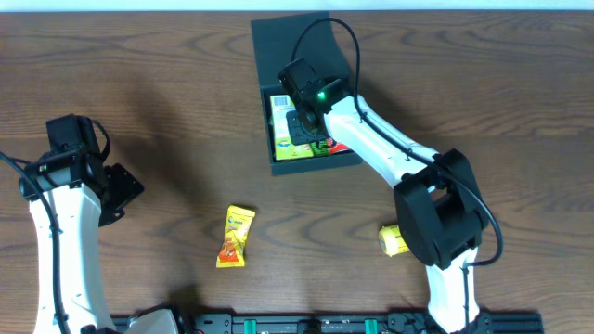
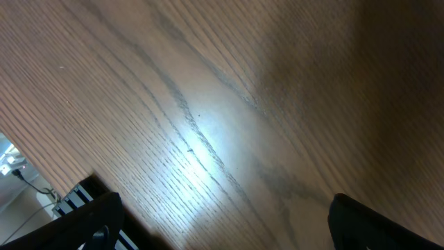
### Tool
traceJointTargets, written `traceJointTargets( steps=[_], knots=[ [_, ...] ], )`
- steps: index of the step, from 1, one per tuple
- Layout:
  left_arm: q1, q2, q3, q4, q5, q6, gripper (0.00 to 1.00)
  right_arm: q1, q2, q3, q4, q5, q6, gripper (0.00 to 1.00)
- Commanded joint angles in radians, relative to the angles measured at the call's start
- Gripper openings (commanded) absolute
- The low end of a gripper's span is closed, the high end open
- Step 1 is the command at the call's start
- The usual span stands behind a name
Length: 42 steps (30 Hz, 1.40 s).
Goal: Pack container
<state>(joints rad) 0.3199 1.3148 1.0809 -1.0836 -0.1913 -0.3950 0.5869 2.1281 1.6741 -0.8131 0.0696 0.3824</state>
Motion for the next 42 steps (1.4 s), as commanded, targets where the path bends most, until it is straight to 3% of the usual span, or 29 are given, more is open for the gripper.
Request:
traceJointTargets(
  steps=[1,12,21,30,37,42],
  knots=[
    [0.005,0.005,0.003,-0.002,-0.021,0.006,0.95,0.01,0.012,-0.002,0.006,-0.058,0.013,0.01],
    [0.005,0.005,0.003,-0.002,-0.021,0.006,0.95,0.011,0.011,-0.001,0.018,0.019,0.013,0.01],
    [0.005,0.005,0.003,-0.002,-0.021,0.006,0.95,0.007,-0.046,0.118,-0.115,0.133,-0.016,0.01],
    [0.005,0.005,0.003,-0.002,-0.021,0.006,0.95,-0.032,-0.264,0.139,-0.327,0.056,-0.036,0.01],
    [0.005,0.005,0.003,-0.002,-0.021,0.006,0.95,-0.056,-0.529,-0.034,-0.397,0.07,-0.032,0.02],
    [0.005,0.005,0.003,-0.002,-0.021,0.006,0.95,-0.055,-0.787,-0.231,-0.481,0.073,0.248,0.02]
  ],
)
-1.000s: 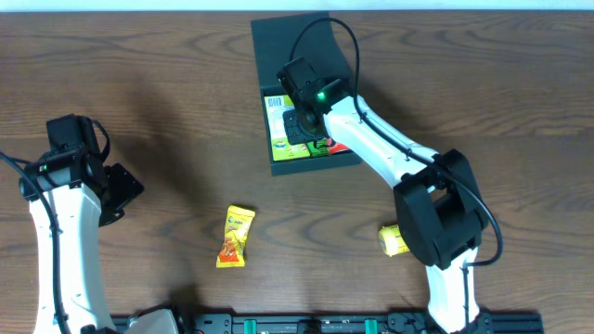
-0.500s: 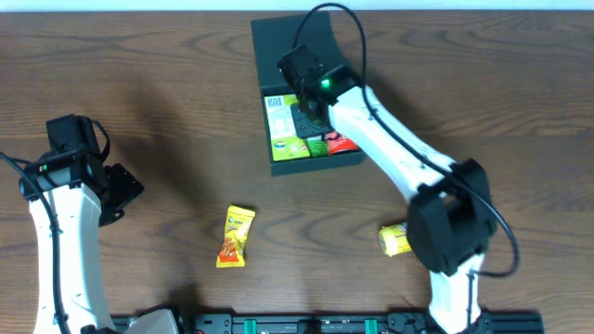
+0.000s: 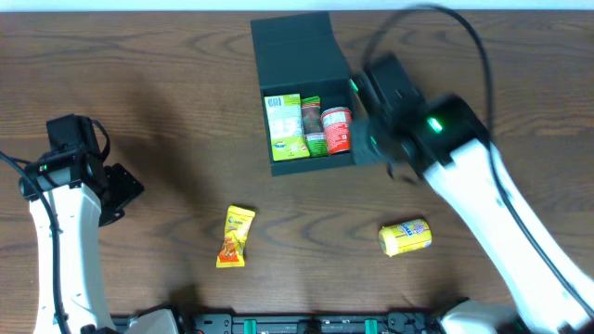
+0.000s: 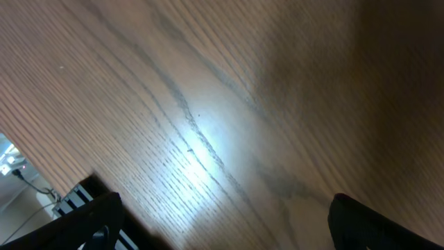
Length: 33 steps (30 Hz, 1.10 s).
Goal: Pack container
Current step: 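Raise the right gripper and move it to the yellow can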
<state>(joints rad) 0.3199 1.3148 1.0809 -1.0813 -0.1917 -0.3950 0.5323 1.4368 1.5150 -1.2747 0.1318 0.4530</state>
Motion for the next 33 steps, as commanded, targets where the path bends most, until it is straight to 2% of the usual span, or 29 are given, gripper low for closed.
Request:
traceJointTargets(
  steps=[1,3,8,11,12,16,19,28,33],
  knots=[
    [0.005,0.005,0.003,-0.004,-0.021,0.006,0.95,-0.001,-0.15,-0.111,-0.037,0.016,0.269,0.02],
    [0.005,0.005,0.003,-0.004,-0.021,0.006,0.95,-0.001,-0.243,-0.181,-0.067,0.021,0.451,0.01],
    [0.005,0.005,0.003,-0.004,-0.021,0.006,0.95,-0.001,-0.435,-0.361,-0.113,0.056,0.855,0.18],
    [0.005,0.005,0.003,-0.004,-0.021,0.006,0.95,-0.001,-0.499,-0.475,-0.115,0.063,1.031,0.83],
    [0.005,0.005,0.003,-0.004,-0.021,0.006,0.95,-0.001,-0.512,-0.515,-0.116,0.062,1.099,0.99],
    [0.005,0.005,0.003,-0.004,-0.021,0.006,0.95,-0.001,-0.516,-0.632,-0.096,0.067,1.297,0.99],
    [0.005,0.005,0.003,-0.004,-0.021,0.006,0.95,-0.001,-0.511,-0.711,-0.008,0.069,1.376,0.99],
    [0.005,0.005,0.003,-0.004,-0.021,0.006,0.95,-0.002,-0.444,-0.881,0.288,0.087,1.426,0.99],
    [0.005,0.005,0.003,-0.004,-0.021,0.006,0.95,-0.021,-0.364,-0.89,0.344,0.093,1.435,0.96]
  ],
)
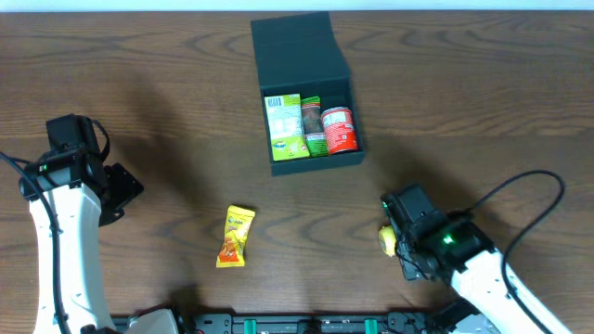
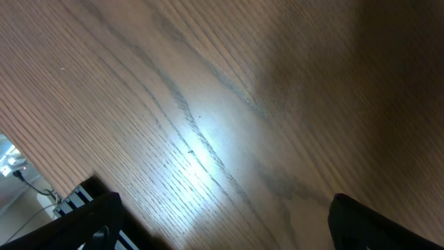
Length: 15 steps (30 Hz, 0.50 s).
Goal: Pack container
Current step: 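Raise the right gripper and move it to the yellow can, then grasp the yellow can with the right gripper and lift it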
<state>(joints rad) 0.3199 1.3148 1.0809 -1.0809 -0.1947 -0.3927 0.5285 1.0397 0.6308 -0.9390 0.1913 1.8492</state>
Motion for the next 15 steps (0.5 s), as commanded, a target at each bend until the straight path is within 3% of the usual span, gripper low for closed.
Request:
traceJointTargets(
  steps=[1,15],
  knots=[
    [0.005,0.005,0.003,-0.005,-0.018,0.004,0.95,-0.024,0.056,-0.006,0.009,0.024,0.039,0.96],
    [0.005,0.005,0.003,-0.005,-0.018,0.004,0.95,-0.095,0.221,-0.006,0.097,-0.009,-0.01,0.9]
  ],
)
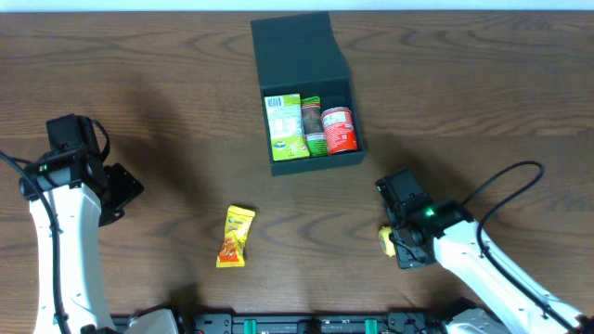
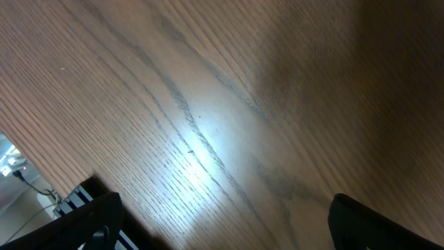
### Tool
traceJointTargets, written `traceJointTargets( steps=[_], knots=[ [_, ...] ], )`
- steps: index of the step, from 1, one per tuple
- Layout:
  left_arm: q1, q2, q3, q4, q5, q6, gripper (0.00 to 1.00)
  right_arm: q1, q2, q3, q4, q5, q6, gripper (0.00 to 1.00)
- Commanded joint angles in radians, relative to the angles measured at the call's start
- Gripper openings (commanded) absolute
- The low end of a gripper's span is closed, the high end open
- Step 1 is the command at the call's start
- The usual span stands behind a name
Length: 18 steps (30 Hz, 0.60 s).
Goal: Pack container
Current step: 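Grasp the yellow can with the right gripper and lift it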
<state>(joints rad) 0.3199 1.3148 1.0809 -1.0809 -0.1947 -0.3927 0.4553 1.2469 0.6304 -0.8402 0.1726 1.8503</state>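
The dark box point(image 1: 357, 148) stands open at the back centre, its lid point(image 1: 292, 42) folded away. Inside lie a green packet point(image 1: 284, 125), a brown-labelled item point(image 1: 311, 123) and a red can point(image 1: 338, 128). A yellow-orange snack packet point(image 1: 234, 237) lies on the table in front. My right gripper point(image 1: 401, 232) sits over a yellow can point(image 1: 386, 240) at the front right, hiding most of it; its jaws do not show. My left gripper point(image 1: 125, 190) hangs at the far left, open over bare wood point(image 2: 222, 219), with nothing between its fingers point(image 2: 90, 219).
The wooden table point(image 1: 139, 83) runs under everything. A black rail point(image 1: 306, 325) lines the front edge. The right arm's cable point(image 1: 506, 176) loops over the table at the right.
My right gripper has shifted slightly back and left over the yellow can, and its arm now lies lower to the right. The left arm and the other items have not moved.
My right gripper was down in the open box on the packed items. Then it was out beside the box's right side, with the yellow can lying free at the front right. Later it sat over that can, where it is now. The left arm stayed still throughout.
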Motion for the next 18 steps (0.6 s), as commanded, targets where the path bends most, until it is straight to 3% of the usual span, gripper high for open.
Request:
traceJointTargets(
  steps=[1,4,10,18],
  knots=[
    [0.005,0.005,0.003,-0.005,-0.018,0.004,0.95,-0.026,0.019,-0.006,-0.001,0.01,-0.018,0.9],
    [0.005,0.005,0.003,-0.005,-0.018,0.004,0.95,-0.038,0.035,-0.006,-0.001,0.006,-0.027,0.87],
    [0.005,0.005,0.003,-0.005,-0.018,0.004,0.95,-0.04,0.048,-0.006,0.002,-0.005,-0.039,0.68],
    [0.005,0.005,0.003,-0.005,-0.018,0.004,0.95,-0.04,0.047,-0.006,0.125,-0.004,-0.261,0.53]
  ],
)
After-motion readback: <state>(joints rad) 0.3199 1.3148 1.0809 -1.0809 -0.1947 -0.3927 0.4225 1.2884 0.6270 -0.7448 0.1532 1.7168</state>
